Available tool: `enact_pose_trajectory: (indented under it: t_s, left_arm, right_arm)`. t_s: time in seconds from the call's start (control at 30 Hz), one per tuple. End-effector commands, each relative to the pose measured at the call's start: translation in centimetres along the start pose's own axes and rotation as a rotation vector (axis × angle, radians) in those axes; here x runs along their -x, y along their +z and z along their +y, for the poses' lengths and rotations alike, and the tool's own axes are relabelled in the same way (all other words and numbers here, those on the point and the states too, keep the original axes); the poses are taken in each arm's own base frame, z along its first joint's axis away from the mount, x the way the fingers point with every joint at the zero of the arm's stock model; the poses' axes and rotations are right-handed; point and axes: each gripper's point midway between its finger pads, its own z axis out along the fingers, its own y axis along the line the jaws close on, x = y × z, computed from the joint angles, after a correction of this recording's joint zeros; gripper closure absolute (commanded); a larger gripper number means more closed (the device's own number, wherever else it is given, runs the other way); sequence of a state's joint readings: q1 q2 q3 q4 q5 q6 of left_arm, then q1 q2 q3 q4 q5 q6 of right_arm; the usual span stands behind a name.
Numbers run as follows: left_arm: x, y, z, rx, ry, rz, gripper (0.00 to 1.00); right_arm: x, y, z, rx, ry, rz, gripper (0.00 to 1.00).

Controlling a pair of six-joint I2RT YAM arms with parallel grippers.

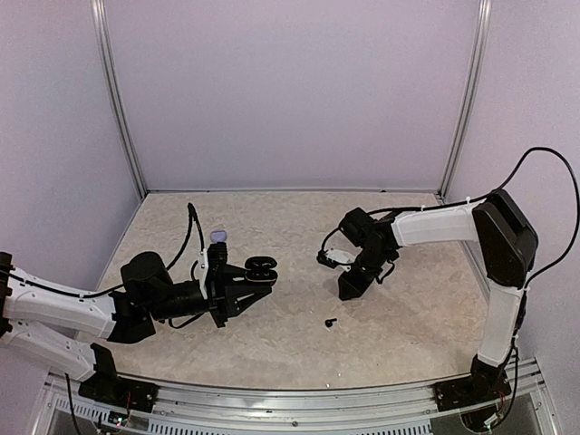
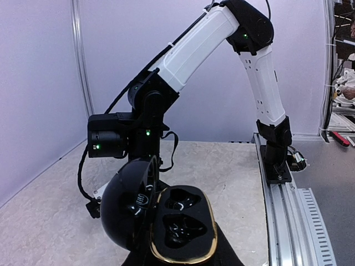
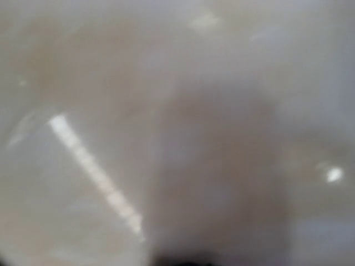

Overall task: Insert the wireless bluetooth earbuds into the charging case
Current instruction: Move the left earbud to the center of the board, then pick up the left earbud from the center of the board.

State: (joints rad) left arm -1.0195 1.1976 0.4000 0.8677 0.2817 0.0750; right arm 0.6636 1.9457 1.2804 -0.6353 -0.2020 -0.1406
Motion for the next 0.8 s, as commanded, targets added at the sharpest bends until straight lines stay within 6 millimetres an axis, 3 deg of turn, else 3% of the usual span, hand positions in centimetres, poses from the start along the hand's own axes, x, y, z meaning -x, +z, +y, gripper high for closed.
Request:
enact_pose_trajectory:
  t_s: [0.0,0.2,0.37,0.57,0.77]
  left_arm:
    - [0.8,-0.2,0.2,-0.001,0.009,-0.037,1.0]
    - [0.6,-0.1,0.2,-0.006,0.004,-0.034,1.0]
    - [0.4,-0.1,0.2,-0.008,0.001,-0.031,1.0]
    - [0.3,-0.2,0.1,-0.01,-0.002,-0.027,1.0]
    - [0.5,-0.4,0.2,-0.002,0.002,-0.033,1.0]
  right_arm:
    - [-3.8,0.1,5.1,0.071,-0.023,0.105,0.8]
    - [-7.1,-0.7,8.7,0.074,-0.052,0.188,0.79]
    - [-9.5,-0.9,10.0,0.04,-0.08,0.275,0.78]
    - [-10.1,-0.4,10.1,-0.008,-0.114,0.339,0.64]
    - [-9.4,-0.6,10.5,-0.05,-0.124,0.365,0.61]
